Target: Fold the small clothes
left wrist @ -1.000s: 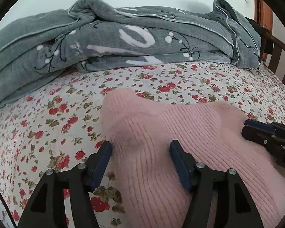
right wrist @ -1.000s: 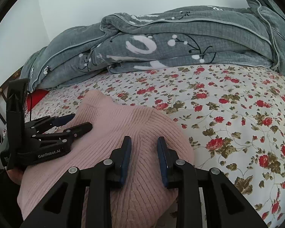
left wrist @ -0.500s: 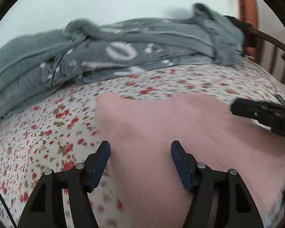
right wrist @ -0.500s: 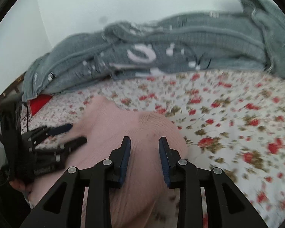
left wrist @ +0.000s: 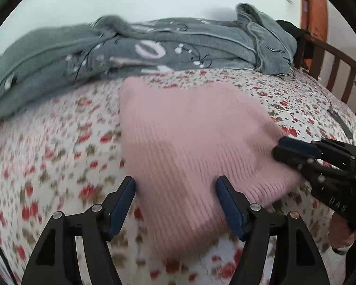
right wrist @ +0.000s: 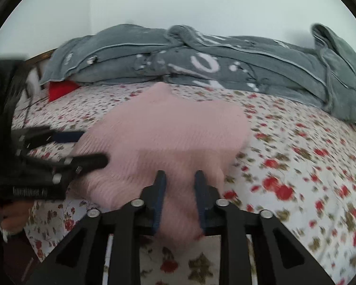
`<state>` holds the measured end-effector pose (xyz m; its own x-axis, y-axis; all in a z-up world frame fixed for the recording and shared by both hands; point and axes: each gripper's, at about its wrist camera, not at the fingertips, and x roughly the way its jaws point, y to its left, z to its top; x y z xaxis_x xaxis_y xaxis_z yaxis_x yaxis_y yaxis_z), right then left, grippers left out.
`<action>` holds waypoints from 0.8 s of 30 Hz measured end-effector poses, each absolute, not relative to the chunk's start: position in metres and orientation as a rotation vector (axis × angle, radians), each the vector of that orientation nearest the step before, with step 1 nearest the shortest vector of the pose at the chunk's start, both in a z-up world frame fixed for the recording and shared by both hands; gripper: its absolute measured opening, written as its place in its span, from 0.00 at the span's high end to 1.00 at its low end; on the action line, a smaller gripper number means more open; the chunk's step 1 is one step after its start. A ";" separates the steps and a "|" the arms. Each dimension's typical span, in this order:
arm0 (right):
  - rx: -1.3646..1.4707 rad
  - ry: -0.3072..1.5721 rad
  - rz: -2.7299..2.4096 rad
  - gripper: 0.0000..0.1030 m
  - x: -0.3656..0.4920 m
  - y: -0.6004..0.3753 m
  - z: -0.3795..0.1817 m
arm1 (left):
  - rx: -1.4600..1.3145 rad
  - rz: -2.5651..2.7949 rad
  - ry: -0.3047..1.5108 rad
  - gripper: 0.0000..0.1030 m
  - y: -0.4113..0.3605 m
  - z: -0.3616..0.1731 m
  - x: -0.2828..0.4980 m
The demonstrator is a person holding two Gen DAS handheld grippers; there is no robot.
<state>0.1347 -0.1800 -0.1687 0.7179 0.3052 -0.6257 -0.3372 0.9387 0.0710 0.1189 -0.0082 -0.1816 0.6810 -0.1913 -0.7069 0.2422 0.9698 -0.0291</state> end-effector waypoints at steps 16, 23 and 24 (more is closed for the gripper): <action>0.124 0.728 0.241 0.43 0.048 -0.210 -0.071 | -0.005 -0.126 0.697 0.25 -0.005 -0.077 0.015; -0.005 0.689 0.164 0.17 0.010 -0.204 -0.043 | -0.083 -0.092 0.690 0.23 -0.004 -0.062 -0.013; -0.019 0.680 0.157 0.14 0.006 -0.203 -0.041 | -0.088 -0.082 0.687 0.23 -0.004 -0.061 -0.016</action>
